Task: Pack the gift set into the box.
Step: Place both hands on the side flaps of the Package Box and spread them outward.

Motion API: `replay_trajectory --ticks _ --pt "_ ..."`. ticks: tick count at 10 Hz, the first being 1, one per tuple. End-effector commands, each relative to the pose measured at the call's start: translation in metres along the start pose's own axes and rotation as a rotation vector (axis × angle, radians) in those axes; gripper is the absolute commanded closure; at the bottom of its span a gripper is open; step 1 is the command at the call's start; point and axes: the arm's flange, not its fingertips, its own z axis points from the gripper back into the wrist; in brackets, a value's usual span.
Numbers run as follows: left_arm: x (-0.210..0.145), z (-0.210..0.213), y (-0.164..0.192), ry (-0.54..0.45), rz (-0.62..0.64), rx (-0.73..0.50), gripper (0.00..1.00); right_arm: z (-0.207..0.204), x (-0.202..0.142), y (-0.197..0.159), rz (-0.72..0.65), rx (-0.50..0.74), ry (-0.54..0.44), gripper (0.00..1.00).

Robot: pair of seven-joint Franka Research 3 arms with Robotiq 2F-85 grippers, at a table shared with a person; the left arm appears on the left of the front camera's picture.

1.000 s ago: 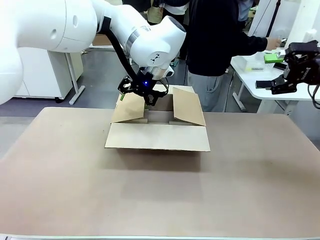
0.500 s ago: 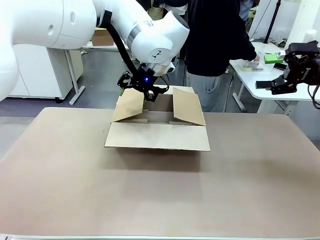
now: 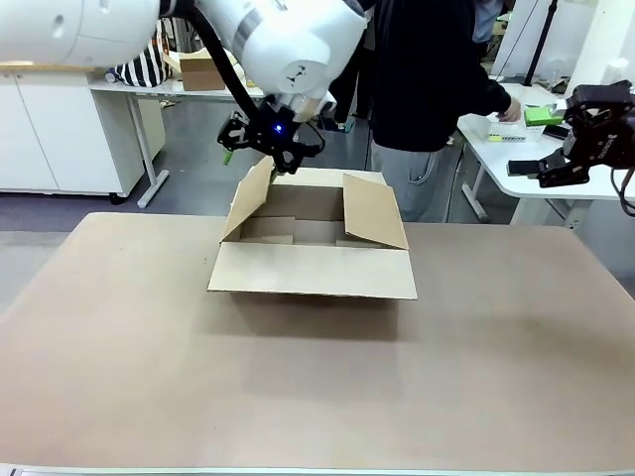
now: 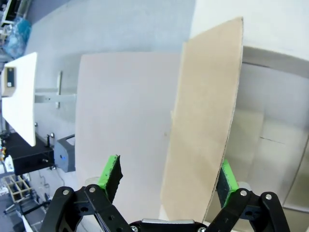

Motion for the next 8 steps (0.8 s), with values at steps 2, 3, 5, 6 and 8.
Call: replay_trajectory --ticks 2,3,5,6,8 --pt "-0.010 -0.011 0.046 0.031 0.106 -0.037 0.00 -0.002 0.001 -0.001 0.027 0.016 -0.008 0.00" --pt "-0.009 -0.017 0.063 0.045 0.142 -0.046 0.00 -0.002 0.001 -0.001 0.027 0.016 -0.008 0.00" --pt "-0.008 -0.035 0.106 0.111 0.220 -0.099 0.00 -0.002 0.001 -0.001 0.027 0.016 -0.008 0.00" --pt "-0.012 -0.045 0.124 0.144 0.240 -0.134 0.00 -0.002 0.001 -0.001 0.027 0.016 -0.008 0.00" --pt "-0.020 -0.075 0.157 0.204 0.269 -0.214 0.00 -0.002 0.001 -0.001 0.027 0.016 -0.008 0.00"
